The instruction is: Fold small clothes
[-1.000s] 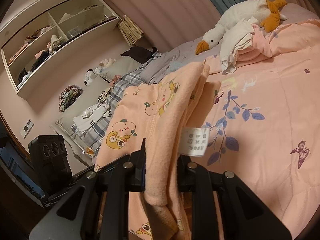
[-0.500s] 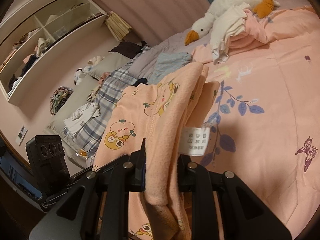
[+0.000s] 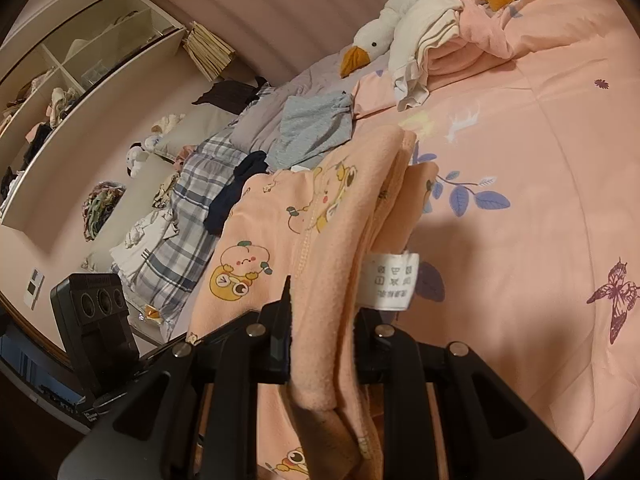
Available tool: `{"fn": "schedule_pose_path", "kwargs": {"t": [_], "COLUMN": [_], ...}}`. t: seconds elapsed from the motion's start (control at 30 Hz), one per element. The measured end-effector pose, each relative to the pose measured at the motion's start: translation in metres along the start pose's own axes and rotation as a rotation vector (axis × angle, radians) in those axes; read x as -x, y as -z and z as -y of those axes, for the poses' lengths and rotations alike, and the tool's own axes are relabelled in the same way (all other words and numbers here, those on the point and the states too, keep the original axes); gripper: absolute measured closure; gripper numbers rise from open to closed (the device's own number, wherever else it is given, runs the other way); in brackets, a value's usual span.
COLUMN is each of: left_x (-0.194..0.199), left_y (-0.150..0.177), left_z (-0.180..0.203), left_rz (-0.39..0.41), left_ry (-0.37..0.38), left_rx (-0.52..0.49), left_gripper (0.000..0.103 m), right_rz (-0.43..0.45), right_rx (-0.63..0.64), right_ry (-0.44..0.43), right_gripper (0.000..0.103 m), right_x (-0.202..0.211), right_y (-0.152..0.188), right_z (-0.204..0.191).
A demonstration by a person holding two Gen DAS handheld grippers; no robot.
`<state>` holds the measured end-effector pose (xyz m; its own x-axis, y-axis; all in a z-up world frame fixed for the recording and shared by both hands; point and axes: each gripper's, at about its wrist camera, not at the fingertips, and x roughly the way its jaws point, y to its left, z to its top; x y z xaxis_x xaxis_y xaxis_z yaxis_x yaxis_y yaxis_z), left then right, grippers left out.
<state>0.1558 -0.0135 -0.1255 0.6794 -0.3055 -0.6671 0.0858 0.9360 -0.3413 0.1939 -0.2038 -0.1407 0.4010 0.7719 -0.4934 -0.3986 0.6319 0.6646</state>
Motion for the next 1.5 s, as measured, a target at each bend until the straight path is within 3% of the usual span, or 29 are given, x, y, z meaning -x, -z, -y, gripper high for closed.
{"fn": "schedule_pose_path", "kwargs": {"t": [0.27,0.43,0.63,0.8,0.97,1.03,1.17,1.23,1.27,1.33,1.37,1.43,1.5], "left_x": [-0.014,-0.027,-0.048,-0.071,-0.059,-0.037,0.021,0.037,0.04,0.033,0.024,0.0,-0.036], "left_y": [0.003,0.006,0.013,0.023,0.024,0.021,0.012,0.011,0.011,0.011,0.013,0.018,0.03], "left_z": [-0.008,-0.009,-0.022,-0.028,-0.057,-0.067,-0.068,-0.064,-0.058,-0.049,-0.041,-0.031,-0.031], "left_rz": [-0.031,-0.06,-0.116,-0.186,-0.209,-0.177,0.02,0.065,0.069,0.054,0.035,-0.019,-0.135], "left_ry": [0.006,-0.028,-0.015,-0.073,-0.038,-0.078,-0.244,-0.219,-0.156,-0.097,-0.102,-0.165,-0.209], "left_rx": [0.025,0.022,0.072,0.084,0.252,0.294,0.259,0.236,0.223,0.197,0.17,0.131,0.13], "left_gripper": [0.076,0.076,0.076,0.076,0.069,0.069,0.069,0.069,0.069,0.069,0.069,0.069,0.069], "right_rz": [-0.022,-0.049,-0.081,-0.157,-0.16,-0.134,-0.032,0.001,0.005,-0.016,-0.038,-0.076,-0.128], "right_rx": [-0.013,-0.043,-0.039,-0.086,-0.145,-0.13,-0.091,-0.037,-0.008,0.059,0.086,0.117,0.085], "right_ry": [0.027,0.046,0.104,0.192,0.211,0.258,0.317,0.297,0.288,0.26,0.242,0.218,0.267], "right_gripper": [0.082,0.082,0.082,0.077,0.071,0.068,0.067,0.07,0.072,0.086,0.087,0.088,0.089], "right_x": [-0.013,-0.024,-0.037,-0.061,-0.056,-0.042,-0.002,0.012,0.015,0.016,0.012,-0.002,-0.019], "right_y": [0.002,0.006,0.01,0.019,0.018,0.016,0.008,0.006,0.007,0.012,0.015,0.022,0.028], "right_z": [0.01,0.02,0.03,0.053,0.063,0.059,0.045,0.032,0.024,0.007,0.002,0.001,0.015]}}
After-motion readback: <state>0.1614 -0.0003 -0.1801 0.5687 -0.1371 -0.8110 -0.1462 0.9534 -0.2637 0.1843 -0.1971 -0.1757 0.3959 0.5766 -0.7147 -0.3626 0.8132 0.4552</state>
